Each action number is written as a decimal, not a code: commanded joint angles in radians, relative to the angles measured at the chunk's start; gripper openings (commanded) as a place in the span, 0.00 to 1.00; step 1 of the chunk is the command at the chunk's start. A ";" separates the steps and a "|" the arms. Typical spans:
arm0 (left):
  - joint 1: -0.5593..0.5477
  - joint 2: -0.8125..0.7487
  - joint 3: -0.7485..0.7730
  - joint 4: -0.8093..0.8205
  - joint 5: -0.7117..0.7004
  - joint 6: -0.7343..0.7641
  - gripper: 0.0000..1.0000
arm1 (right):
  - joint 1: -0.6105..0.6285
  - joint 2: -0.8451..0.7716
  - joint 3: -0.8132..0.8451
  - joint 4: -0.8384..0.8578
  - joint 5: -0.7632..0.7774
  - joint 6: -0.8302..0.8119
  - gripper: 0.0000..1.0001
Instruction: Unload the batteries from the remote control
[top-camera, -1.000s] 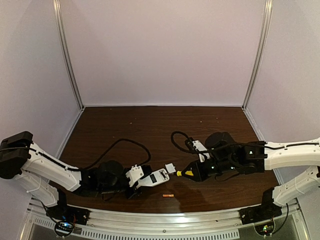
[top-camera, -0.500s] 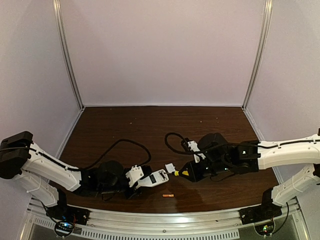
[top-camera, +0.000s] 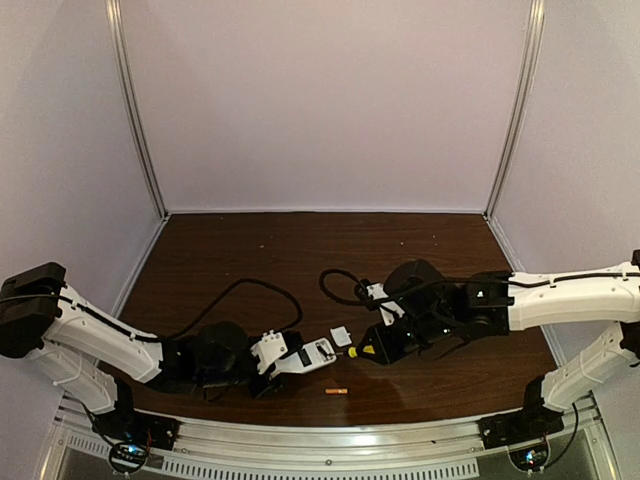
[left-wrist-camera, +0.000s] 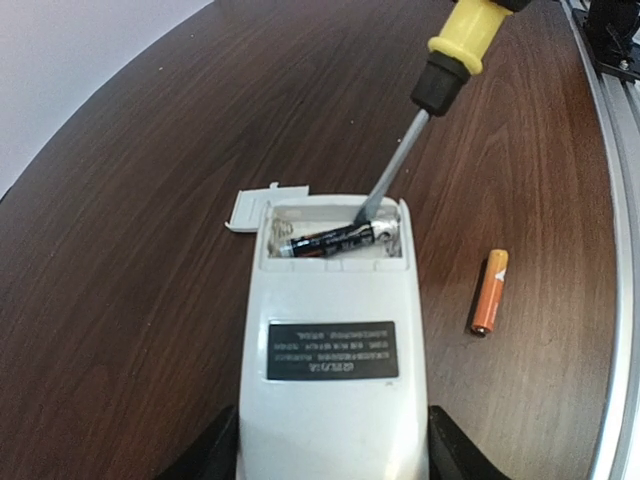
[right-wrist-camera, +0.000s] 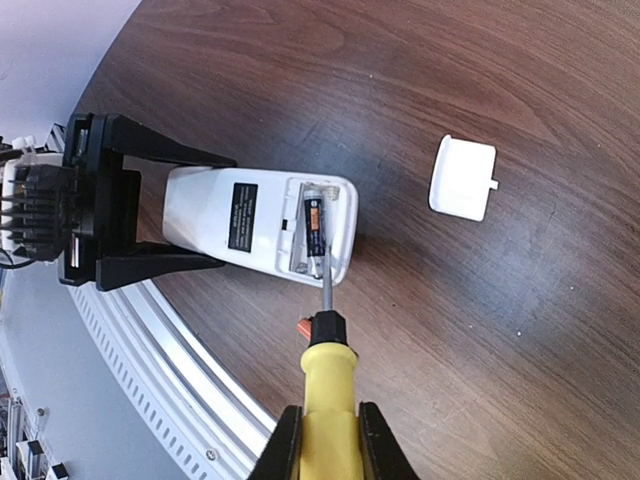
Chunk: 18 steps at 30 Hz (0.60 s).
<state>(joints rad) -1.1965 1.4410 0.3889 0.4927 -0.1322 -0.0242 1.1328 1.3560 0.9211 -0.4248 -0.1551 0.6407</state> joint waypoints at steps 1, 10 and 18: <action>0.005 0.003 0.026 0.039 -0.013 0.007 0.00 | 0.001 0.025 0.062 -0.118 -0.026 -0.031 0.00; 0.005 -0.001 0.030 0.031 0.009 0.007 0.00 | -0.009 0.124 0.156 -0.172 -0.041 -0.076 0.00; 0.005 -0.013 0.025 0.030 0.011 0.007 0.00 | -0.057 0.106 0.127 -0.131 -0.155 -0.109 0.00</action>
<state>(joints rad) -1.1965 1.4410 0.3908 0.4625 -0.1318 -0.0242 1.1049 1.4765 1.0615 -0.5568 -0.2466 0.5598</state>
